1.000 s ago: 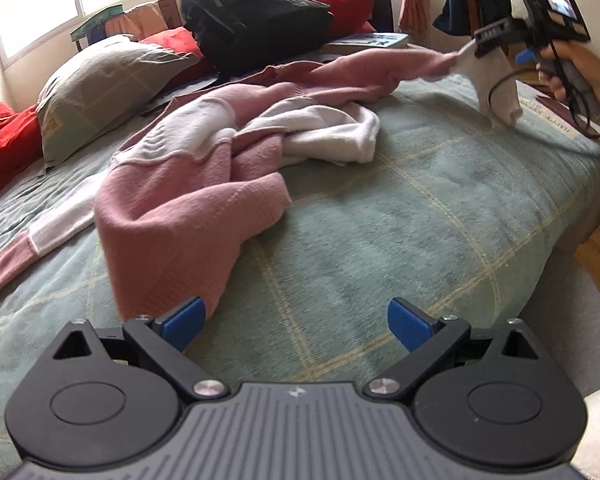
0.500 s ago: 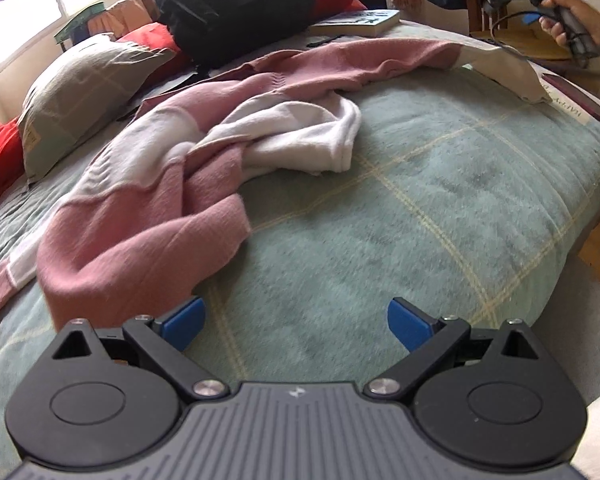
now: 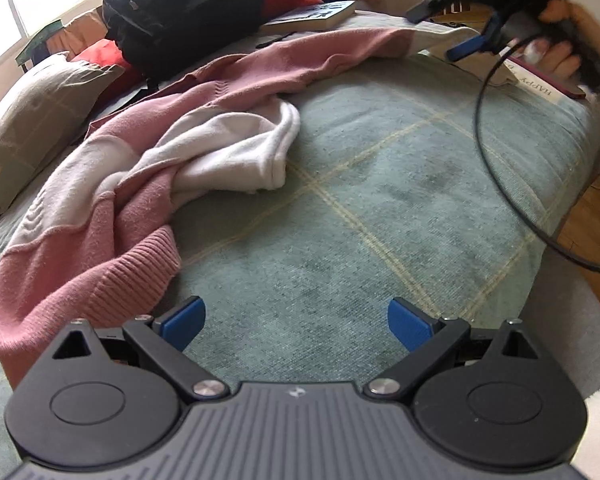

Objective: Fold clothes

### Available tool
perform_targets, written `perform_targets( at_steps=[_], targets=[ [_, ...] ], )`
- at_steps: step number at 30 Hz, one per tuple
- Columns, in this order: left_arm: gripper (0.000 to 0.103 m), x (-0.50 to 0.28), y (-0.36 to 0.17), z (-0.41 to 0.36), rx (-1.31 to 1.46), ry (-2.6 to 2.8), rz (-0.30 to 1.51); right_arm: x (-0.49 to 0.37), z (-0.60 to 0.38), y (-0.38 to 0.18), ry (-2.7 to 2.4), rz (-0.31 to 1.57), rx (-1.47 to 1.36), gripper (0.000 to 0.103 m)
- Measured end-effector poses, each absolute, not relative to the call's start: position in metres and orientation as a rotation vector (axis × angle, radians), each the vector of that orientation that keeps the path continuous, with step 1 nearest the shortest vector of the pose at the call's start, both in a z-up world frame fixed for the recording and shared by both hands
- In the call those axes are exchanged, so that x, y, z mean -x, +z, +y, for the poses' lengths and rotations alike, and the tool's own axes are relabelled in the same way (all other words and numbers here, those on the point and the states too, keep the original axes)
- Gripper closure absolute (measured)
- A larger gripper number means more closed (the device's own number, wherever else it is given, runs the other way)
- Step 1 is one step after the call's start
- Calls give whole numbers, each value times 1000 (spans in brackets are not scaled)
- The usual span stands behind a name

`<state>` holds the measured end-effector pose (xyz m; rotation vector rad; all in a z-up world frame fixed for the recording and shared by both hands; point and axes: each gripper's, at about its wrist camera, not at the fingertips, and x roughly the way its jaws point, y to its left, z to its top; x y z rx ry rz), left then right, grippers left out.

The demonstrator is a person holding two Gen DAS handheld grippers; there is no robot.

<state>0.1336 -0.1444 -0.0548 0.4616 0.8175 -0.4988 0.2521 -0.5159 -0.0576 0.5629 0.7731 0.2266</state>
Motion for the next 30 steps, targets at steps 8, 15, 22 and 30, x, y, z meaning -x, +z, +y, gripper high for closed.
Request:
perform_targets(
  at_steps=[8, 15, 22, 30],
  targets=[
    [5, -135, -55, -140, -457, -475, 828, -284, -495, -83, 145, 726, -430, 0],
    [5, -139, -62, -147, -454, -493, 840, -270, -491, -86, -6, 699, -43, 0],
    [5, -138, -64, -154, -450, -513, 845, -287, -501, -101, -93, 639, -109, 1],
    [5, -141, -66, -152, -444, -500, 853, -297, -536, -81, -233, 528, -241, 3]
  ],
)
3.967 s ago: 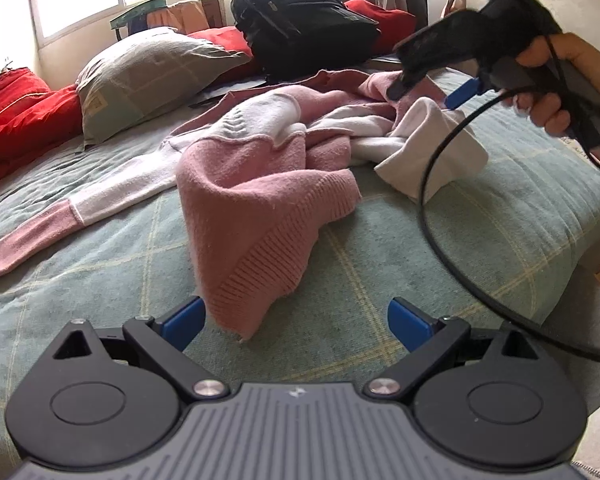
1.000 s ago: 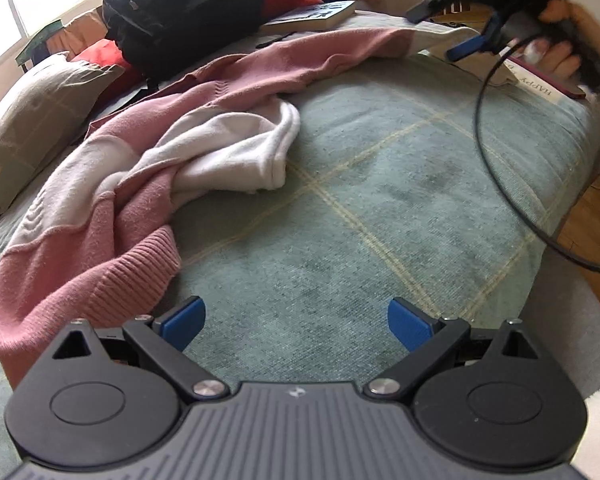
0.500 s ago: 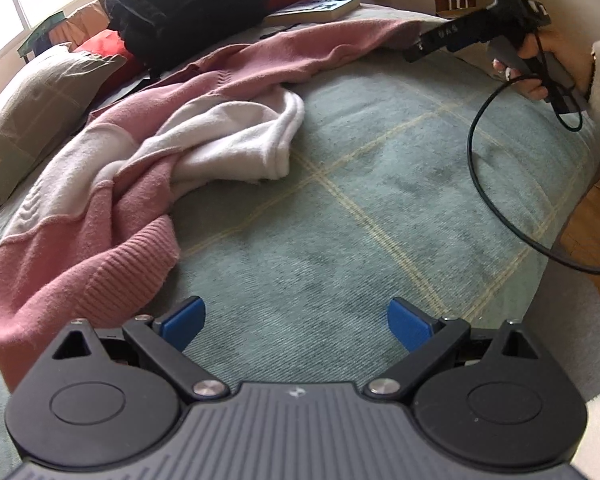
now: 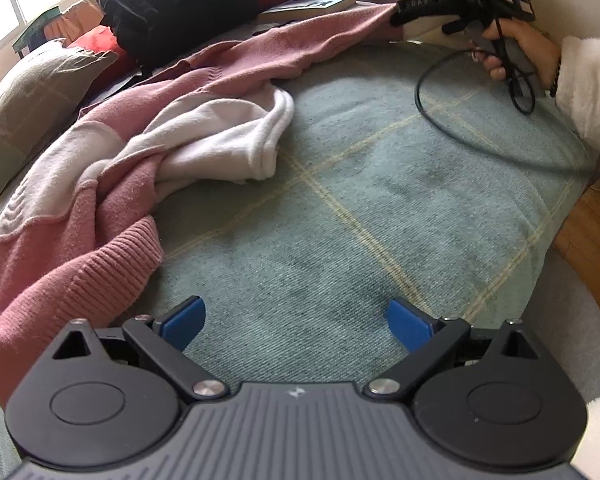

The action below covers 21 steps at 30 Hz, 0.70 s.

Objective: Fold clothes

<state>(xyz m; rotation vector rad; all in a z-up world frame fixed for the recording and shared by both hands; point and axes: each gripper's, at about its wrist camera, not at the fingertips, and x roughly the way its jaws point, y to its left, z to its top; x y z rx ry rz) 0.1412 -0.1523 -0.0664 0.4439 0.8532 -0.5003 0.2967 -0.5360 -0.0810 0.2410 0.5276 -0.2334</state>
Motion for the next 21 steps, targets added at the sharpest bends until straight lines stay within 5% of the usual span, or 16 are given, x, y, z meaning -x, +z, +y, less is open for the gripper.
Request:
perform_targets(
  at_steps=[6, 21],
  targets=[
    [5, -141, -66, -151, -435, -505, 855, -323, -559, -92, -233, 656, -265, 2],
    [5, -144, -65, -151, -432, -505, 845, -274, -608, -38, -488, 376, -347, 3]
  ],
)
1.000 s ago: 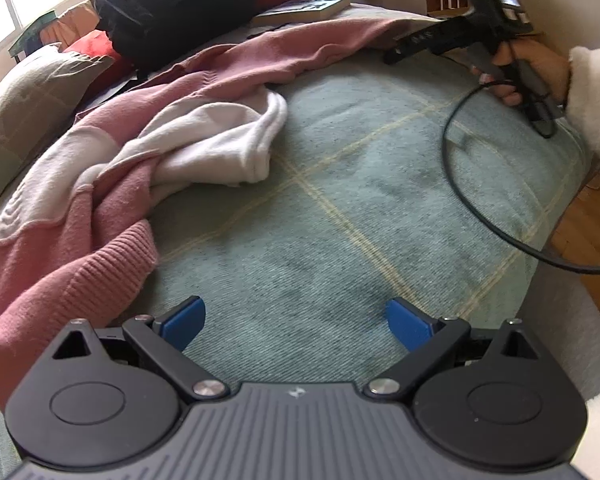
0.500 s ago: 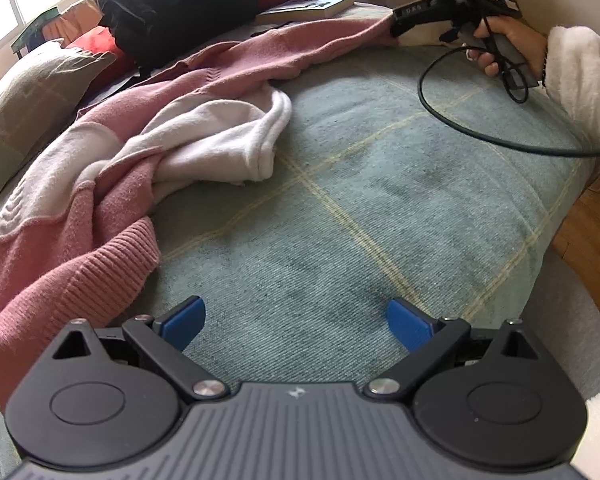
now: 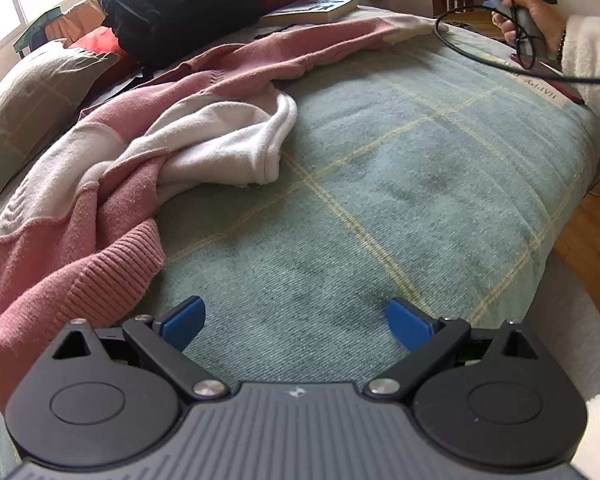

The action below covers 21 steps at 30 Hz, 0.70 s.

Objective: Fold clothes

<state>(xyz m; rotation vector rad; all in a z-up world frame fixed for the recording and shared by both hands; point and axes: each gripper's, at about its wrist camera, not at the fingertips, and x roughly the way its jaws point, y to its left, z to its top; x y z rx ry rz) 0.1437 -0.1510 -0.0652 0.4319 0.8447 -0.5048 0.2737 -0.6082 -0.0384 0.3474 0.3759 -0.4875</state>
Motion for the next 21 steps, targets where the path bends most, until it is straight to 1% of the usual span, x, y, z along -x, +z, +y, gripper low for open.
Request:
perform_targets(
  at_steps=[3, 6, 10, 13, 14, 18, 21],
  targets=[
    [5, -143, -65, -151, -431, -505, 842, -285, -595, -32, -417, 422, -295, 3],
    [5, -142, -64, -150, -428, -501, 842, -315, -566, -30, -318, 493, -209, 3],
    [5, -141, -63, -145, -421, -479, 842, -364, -524, -42, -237, 603, -91, 3],
    [5, -141, -62, -140, -412, -467, 844, -396, -502, -59, -227, 702, -3, 7],
    [5, -141, -62, -138, -411, -465, 842, -399, -499, -65, -228, 736, 13, 10],
    [5, -144, -62, -133, -398, -467, 839, -379, -499, -84, -197, 809, 14, 10],
    [5, -147, -64, -132, -393, -471, 834, -345, -506, -90, -175, 796, -56, 10]
  ],
)
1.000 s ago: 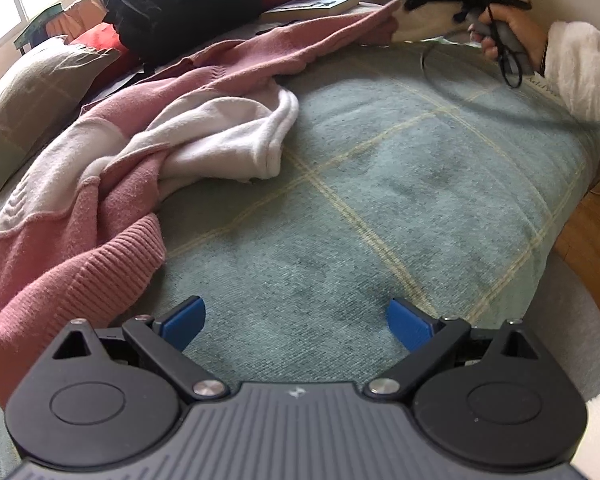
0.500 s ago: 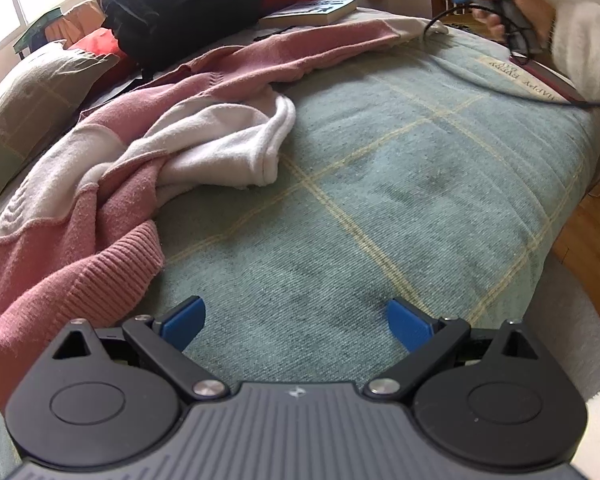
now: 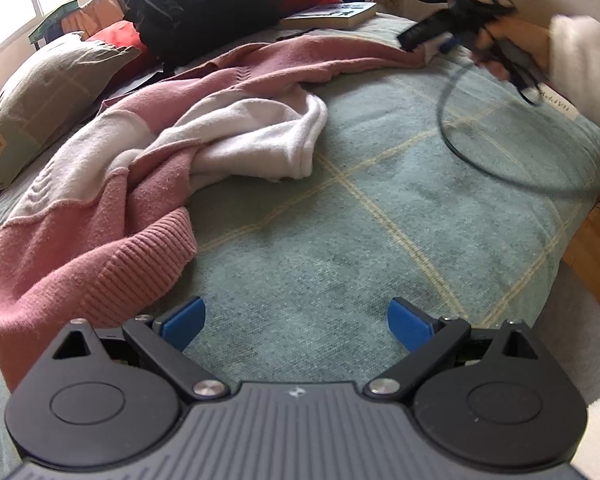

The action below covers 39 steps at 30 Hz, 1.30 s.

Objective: Fold clothes

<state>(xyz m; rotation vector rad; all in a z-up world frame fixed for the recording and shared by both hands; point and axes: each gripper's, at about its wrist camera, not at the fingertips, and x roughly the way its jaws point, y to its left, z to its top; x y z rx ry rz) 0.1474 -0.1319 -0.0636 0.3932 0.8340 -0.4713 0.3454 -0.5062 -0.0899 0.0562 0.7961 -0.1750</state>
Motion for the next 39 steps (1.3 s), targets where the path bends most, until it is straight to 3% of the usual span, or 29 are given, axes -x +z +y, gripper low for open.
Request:
perform_targets(
  at_steps=[9, 17, 26, 32, 39],
  targets=[
    [5, -137, -56, -124, -367, -481, 800, -290, -496, -61, -106, 800, -145, 10],
    [5, -124, -48, -98, -338, -429, 781, -222, -406, -42, 264, 749, -199, 7],
    [5, -107, -52, -62, -293, -370, 800, -184, -314, -71, 531, 773, -302, 6],
    [5, -103, -58, -42, -253, -347, 805, -199, -298, -102, 530, 802, -436, 0],
    [5, -108, -68, -30, -232, -337, 832, -205, -290, -103, 511, 764, -435, 0]
  ],
)
